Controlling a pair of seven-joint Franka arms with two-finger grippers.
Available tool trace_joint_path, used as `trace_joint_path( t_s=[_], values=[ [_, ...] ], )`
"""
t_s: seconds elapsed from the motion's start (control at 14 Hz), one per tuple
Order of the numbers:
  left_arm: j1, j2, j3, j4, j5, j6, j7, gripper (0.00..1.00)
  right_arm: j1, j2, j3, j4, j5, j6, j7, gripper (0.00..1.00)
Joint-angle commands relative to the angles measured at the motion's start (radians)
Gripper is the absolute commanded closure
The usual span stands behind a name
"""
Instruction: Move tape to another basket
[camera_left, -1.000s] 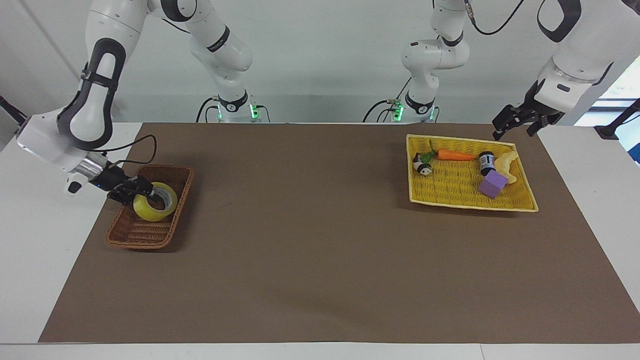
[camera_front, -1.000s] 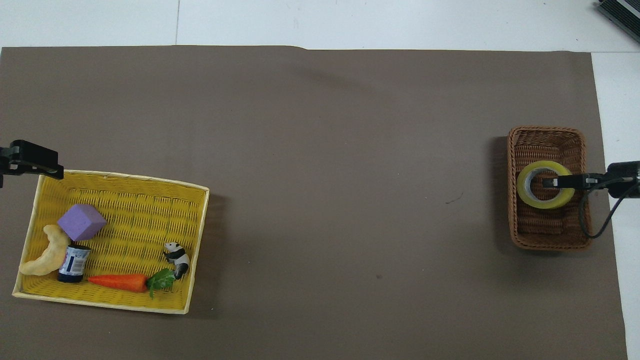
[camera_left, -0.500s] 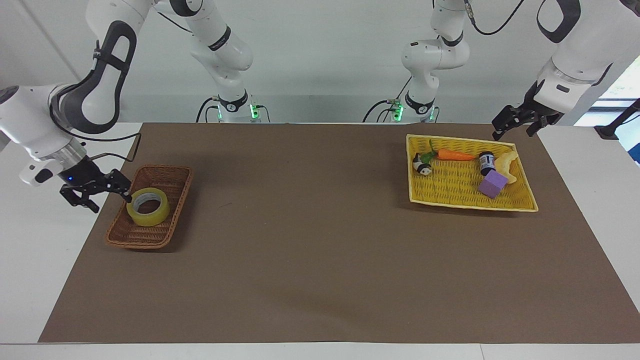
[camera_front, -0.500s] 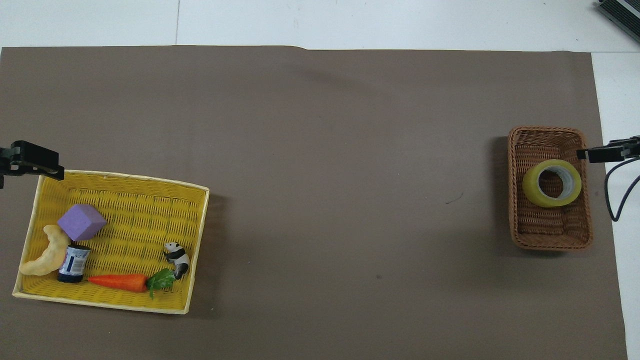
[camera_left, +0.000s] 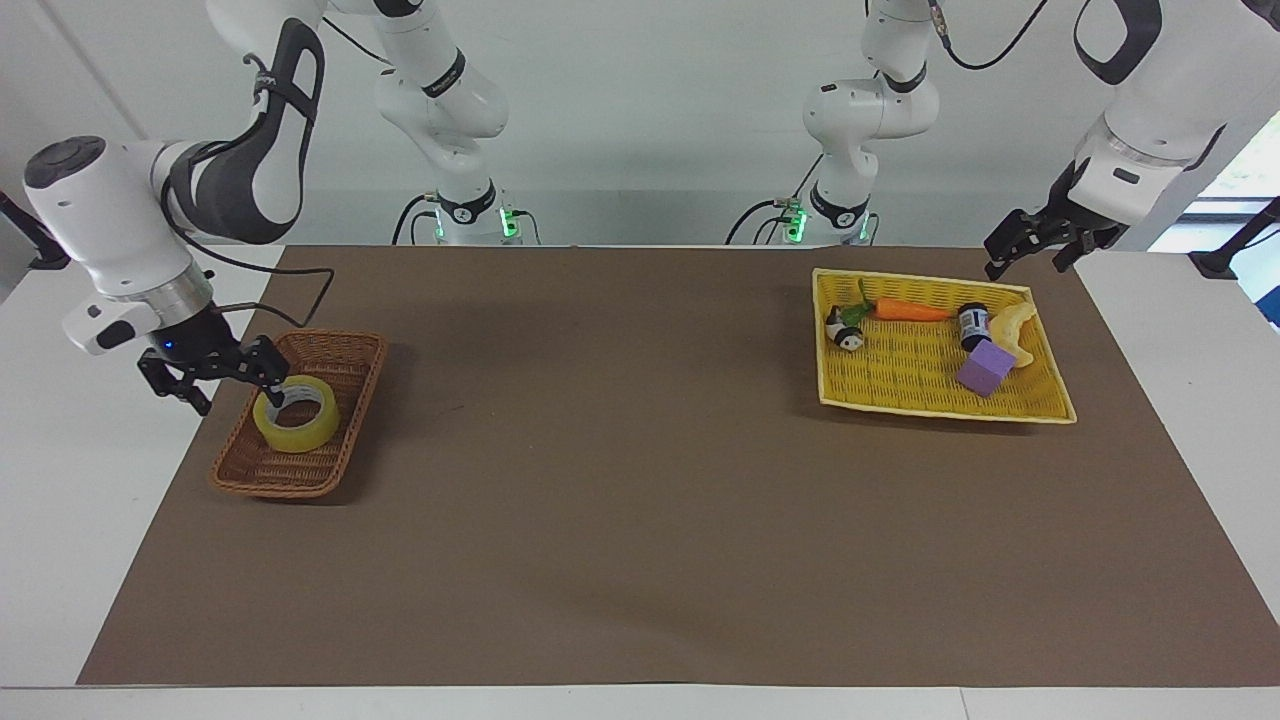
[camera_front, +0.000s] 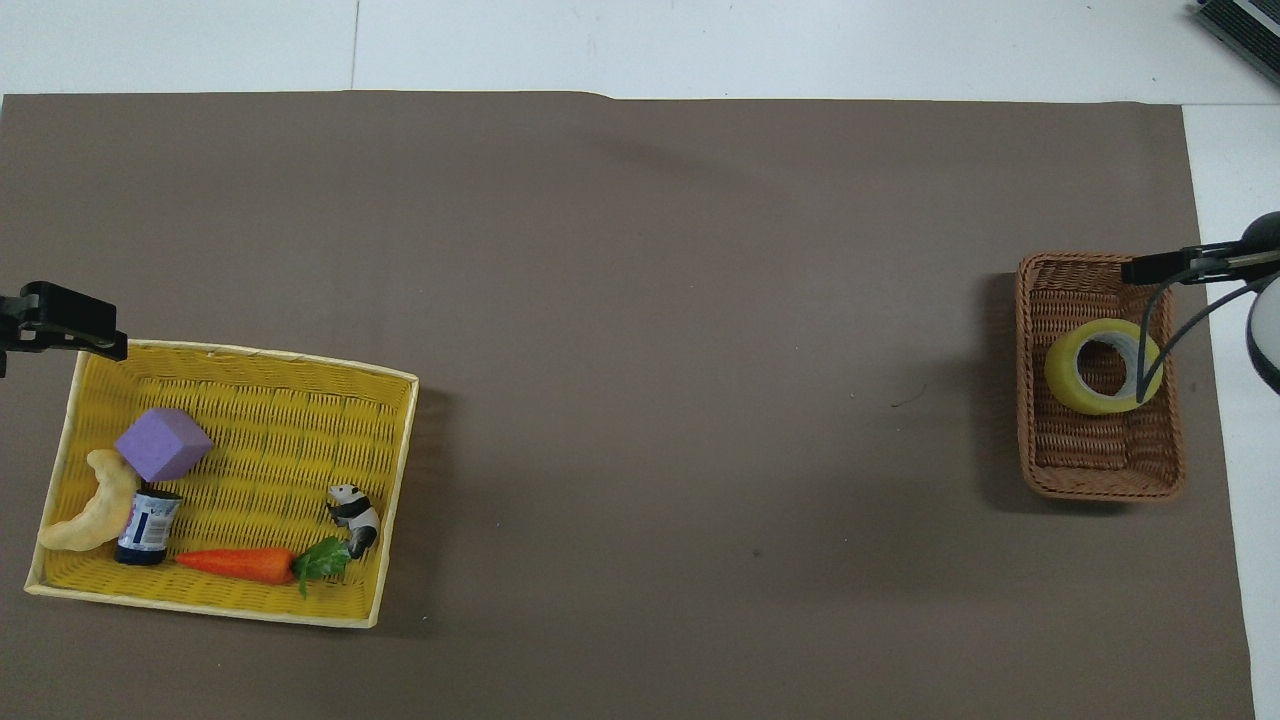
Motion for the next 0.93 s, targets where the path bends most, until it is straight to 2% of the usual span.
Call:
trace_joint_path(
  t_s=[0.0,0.14,0.29,0.5,0.71,0.86],
  values=[
    [0.019,-0.023,-0.013,-0.026,0.023,-0.002,-0.009,0.0,0.054,-0.068,0.001,-0.026,-0.052,-0.069,0.165,0.0],
    [0.019,-0.024,-0.013,-0.028,0.023,-0.002,-0.009,0.0,0.127,-0.105,0.001,-0.038,-0.098,-0.133,0.304,0.0],
    [0.019,-0.024,-0.013,-0.029,0.023,-0.002,-0.009,0.0,0.204,-0.156,0.002,-0.09,-0.145,-0.143,0.442,0.0],
    [0.019,-0.024,-0.013,-0.029,0.023,-0.002,-0.009,0.0,0.307,-0.197,0.004,-0.104,-0.159,-0.208,0.604,0.0],
    [0.019,-0.024,-0.013,-0.029,0.023,-0.002,-0.009,0.0,0.332,-0.234,0.012,-0.072,-0.158,-0.282,0.611,0.0],
    [0.019,-0.024,-0.013,-0.029,0.023,-0.002,-0.009,0.0,0.33,-0.253,0.012,-0.008,-0.15,-0.368,0.572,0.0]
  ],
)
